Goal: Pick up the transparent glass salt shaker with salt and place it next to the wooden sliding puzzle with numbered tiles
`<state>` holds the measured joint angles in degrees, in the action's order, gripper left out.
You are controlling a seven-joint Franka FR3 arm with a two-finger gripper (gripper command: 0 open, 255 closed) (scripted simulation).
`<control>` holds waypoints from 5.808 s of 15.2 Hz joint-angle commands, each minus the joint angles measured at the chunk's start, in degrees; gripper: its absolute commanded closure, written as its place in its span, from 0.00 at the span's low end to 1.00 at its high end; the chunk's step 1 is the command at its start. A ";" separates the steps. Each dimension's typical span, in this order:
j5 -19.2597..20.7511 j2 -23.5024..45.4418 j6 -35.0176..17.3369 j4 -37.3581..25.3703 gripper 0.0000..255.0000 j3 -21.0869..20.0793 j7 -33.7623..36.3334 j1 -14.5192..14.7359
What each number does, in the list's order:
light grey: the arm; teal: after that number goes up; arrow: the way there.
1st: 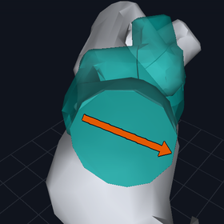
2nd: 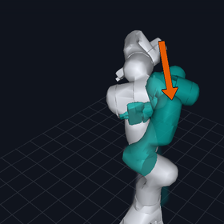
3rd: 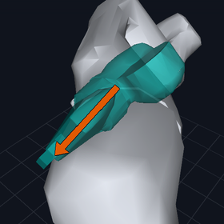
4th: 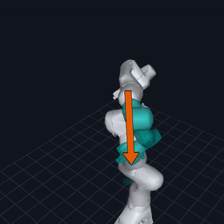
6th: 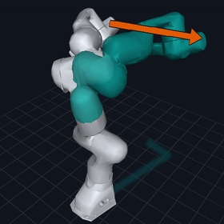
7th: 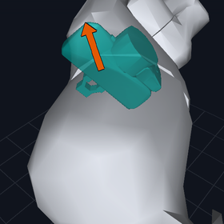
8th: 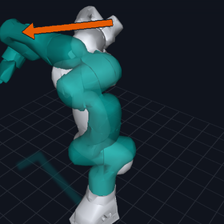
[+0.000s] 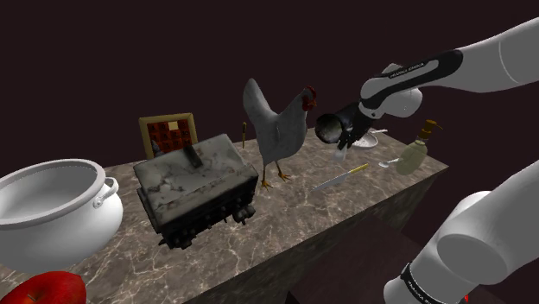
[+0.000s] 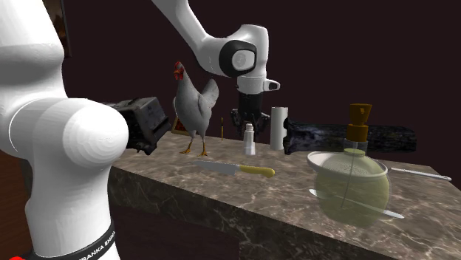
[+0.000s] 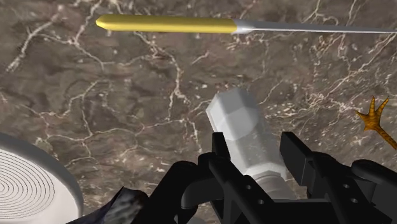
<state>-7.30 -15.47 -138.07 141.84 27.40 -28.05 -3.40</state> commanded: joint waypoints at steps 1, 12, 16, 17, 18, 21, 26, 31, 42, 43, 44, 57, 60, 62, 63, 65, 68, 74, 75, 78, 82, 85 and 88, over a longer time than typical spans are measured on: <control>0.77 -0.96 1.64 -0.78 1.00 -0.35 0.77 -0.32; 3.34 -4.89 10.43 -6.07 1.00 -2.08 4.00 -1.35; 3.85 -5.86 13.57 -8.35 1.00 -2.58 4.86 -1.52; 3.96 -6.06 14.35 -8.95 1.00 -2.70 5.06 -1.55; 4.06 -6.25 15.13 -9.56 1.00 -2.81 5.25 -1.57; 4.29 -6.74 17.45 -11.45 1.00 -3.13 5.78 -1.62; 4.55 -7.26 21.28 -14.83 1.00 -3.59 6.56 -1.62; 4.66 -7.45 25.07 -18.48 1.00 -3.95 7.22 -1.54; 3.93 -7.01 26.34 -20.96 1.00 -10.44 16.00 1.16; 3.78 -6.73 26.01 -21.02 1.00 -11.43 17.35 1.62; 3.63 -6.40 25.69 -21.14 1.00 -12.41 18.68 2.08; 2.89 2.82 22.69 -28.73 1.00 -23.78 35.42 8.23; 3.31 6.12 22.51 -32.11 1.00 -26.03 39.18 9.62; 3.74 8.55 22.55 -34.73 1.00 -27.43 41.68 10.55; 4.01 9.83 22.63 -36.15 1.00 -28.11 42.91 11.02; 4.65 12.54 22.89 -39.24 1.00 -29.38 45.38 11.99; 5.84 16.96 23.63 -44.51 1.00 -31.09 49.01 13.56; 8.90 27.37 26.69 -57.97 1.00 -33.67 55.84 17.32; 9.47 29.36 27.47 -60.72 1.00 -33.97 56.89 18.05; 11.22 35.99 30.46 -70.23 1.00 -34.67 59.79 20.46; 12.28 40.50 31.27 -75.46 1.00 -34.85 61.49 22.18; 12.23 39.81 28.56 -72.06 1.00 -34.84 61.58 22.01; 12.21 39.34 25.98 -69.02 1.00 -34.83 61.68 21.87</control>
<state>4.89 23.99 -111.25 71.91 -7.42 33.54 18.47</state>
